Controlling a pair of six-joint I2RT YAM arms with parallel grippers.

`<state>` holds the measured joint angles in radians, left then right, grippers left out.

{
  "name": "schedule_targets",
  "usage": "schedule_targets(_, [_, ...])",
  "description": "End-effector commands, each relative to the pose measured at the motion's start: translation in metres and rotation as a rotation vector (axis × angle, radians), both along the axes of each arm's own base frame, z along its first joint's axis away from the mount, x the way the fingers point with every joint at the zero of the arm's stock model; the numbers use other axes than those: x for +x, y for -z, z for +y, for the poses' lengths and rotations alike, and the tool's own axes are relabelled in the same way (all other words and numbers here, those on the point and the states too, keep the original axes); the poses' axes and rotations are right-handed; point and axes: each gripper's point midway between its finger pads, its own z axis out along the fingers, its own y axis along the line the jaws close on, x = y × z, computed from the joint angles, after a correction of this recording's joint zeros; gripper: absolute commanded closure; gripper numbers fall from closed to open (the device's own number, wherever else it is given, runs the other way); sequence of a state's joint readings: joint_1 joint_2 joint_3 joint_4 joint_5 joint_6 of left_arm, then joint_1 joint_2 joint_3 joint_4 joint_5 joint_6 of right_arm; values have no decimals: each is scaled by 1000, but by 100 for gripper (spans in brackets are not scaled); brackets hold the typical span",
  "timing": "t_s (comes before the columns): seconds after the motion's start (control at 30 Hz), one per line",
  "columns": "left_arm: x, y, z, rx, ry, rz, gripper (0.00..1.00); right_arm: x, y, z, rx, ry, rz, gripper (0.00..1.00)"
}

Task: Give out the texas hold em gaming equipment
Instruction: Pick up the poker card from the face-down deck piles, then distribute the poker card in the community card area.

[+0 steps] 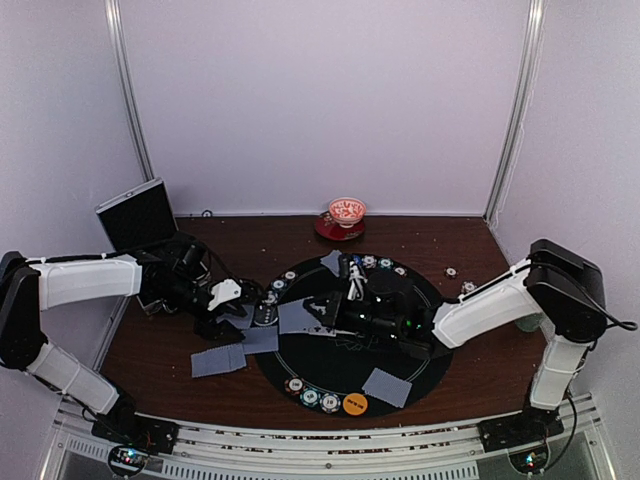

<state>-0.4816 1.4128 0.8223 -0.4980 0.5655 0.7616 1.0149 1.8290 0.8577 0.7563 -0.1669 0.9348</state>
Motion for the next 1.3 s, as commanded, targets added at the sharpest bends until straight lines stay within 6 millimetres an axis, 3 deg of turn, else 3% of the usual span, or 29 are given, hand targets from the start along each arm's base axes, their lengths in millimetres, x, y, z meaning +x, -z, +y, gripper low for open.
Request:
schedule_targets(0.0, [1,-6,-3,-23,0,-29,38,20,-15,-59,63,259,-1,100])
schedule_targets(0.23, [1,-6,-3,-23,1,-25,31,24,1,-161,130,625,57,100])
schedule_targets(0.43, [1,-6,-3,-24,1,-28,25,25,23,-210,155,840,112,100])
schedule_targets(0.73, [0,-6,-3,-24,4,-27,14,29,48,-240,211,1010,153,100])
schedule_targets(1.27, [0,-6,-2,-25,7,-31,2,38,89,-234,260,1048,223,100])
